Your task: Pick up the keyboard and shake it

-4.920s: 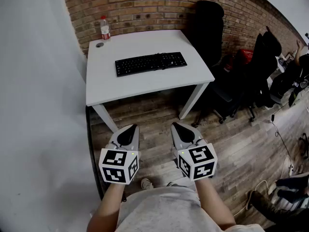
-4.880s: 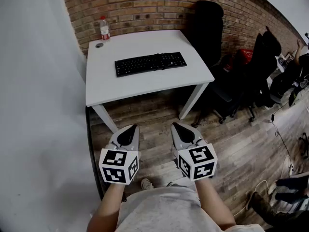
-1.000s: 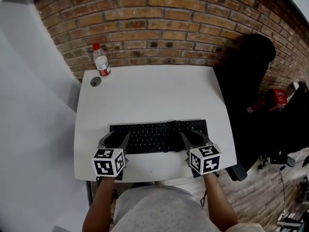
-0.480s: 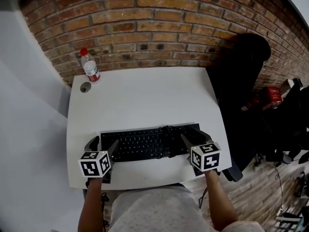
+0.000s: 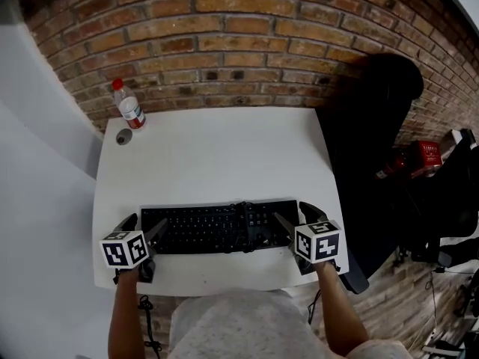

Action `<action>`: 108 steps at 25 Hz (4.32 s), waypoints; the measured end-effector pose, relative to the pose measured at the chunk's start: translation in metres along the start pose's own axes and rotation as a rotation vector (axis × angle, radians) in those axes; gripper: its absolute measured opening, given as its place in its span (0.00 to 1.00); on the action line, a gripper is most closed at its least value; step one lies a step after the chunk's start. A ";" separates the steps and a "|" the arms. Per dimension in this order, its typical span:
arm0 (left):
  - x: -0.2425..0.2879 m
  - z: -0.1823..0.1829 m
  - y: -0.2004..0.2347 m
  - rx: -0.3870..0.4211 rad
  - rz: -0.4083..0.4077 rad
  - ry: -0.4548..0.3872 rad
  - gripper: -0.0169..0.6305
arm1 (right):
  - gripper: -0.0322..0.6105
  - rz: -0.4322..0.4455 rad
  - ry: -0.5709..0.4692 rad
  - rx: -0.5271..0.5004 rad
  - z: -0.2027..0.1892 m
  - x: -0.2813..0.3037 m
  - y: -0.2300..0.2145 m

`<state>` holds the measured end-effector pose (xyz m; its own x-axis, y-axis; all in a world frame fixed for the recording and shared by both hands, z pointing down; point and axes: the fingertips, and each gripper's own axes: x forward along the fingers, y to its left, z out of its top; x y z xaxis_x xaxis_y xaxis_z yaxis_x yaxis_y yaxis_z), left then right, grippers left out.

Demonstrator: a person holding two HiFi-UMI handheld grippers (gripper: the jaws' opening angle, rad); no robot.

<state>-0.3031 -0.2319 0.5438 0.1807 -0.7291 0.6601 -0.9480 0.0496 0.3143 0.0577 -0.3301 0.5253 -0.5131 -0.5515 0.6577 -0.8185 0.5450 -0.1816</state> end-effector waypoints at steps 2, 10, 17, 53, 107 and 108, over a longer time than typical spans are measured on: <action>0.006 -0.003 -0.004 -0.009 -0.008 0.017 0.72 | 0.60 0.022 0.016 0.025 -0.003 0.002 -0.005; 0.011 -0.006 -0.010 -0.007 0.001 0.054 0.75 | 0.62 0.099 0.096 0.102 -0.016 0.010 -0.005; 0.012 -0.009 -0.012 0.009 0.000 0.140 0.74 | 0.63 0.099 0.173 0.145 -0.019 0.014 -0.002; -0.005 0.047 -0.035 0.025 0.027 -0.060 0.62 | 0.51 0.127 -0.003 0.051 0.058 0.003 -0.021; -0.052 0.035 -0.038 0.190 -0.135 -0.201 0.50 | 0.46 0.183 -0.186 -0.037 0.026 -0.052 0.009; -0.052 0.036 -0.039 0.196 -0.137 -0.200 0.50 | 0.46 0.189 -0.182 -0.044 0.027 -0.053 0.009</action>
<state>-0.2855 -0.2201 0.4725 0.2736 -0.8408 0.4671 -0.9543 -0.1766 0.2410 0.0699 -0.3133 0.4690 -0.6970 -0.5399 0.4719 -0.6939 0.6737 -0.2542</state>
